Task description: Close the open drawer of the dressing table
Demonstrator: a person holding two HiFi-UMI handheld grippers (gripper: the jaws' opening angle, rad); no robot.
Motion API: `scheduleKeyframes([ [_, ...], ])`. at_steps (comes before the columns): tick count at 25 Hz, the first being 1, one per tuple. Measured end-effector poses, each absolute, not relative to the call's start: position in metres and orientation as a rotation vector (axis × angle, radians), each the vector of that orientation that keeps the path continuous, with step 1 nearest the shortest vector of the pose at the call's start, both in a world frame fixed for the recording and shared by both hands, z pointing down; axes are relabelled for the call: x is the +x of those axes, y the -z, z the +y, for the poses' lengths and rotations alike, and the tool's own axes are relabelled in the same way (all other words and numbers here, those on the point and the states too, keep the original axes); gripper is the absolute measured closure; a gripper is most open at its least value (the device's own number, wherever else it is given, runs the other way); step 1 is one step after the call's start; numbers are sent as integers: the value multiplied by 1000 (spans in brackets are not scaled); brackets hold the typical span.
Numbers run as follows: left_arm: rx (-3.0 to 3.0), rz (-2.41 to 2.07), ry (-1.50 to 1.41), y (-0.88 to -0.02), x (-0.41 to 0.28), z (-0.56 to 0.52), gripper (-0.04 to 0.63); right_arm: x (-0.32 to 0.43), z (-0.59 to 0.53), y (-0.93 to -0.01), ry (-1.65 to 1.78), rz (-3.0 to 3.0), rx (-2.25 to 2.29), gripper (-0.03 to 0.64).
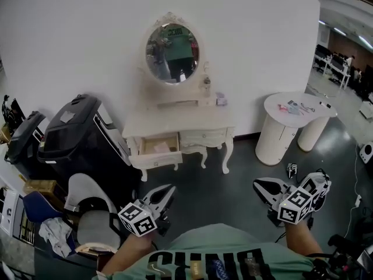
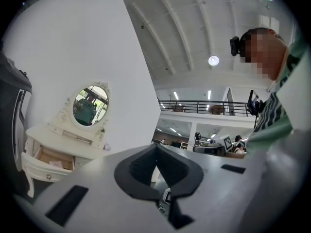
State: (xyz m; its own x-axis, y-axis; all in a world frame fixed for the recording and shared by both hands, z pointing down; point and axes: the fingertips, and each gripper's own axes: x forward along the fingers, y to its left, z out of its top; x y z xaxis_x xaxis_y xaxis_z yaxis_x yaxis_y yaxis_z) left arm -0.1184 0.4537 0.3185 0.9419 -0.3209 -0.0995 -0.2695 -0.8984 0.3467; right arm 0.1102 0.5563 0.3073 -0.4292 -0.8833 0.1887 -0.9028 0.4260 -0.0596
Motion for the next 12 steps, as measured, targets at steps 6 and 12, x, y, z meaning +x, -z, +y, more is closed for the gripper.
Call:
scheduleKeyframes([
  [6,2726,-400,230,-332,-162,404,586,66,511,-308,-249,-2501,1621,604],
  [12,2717,-396,235,-347,-186,372,586,36,475,-313,-262,-2488,1588,605],
])
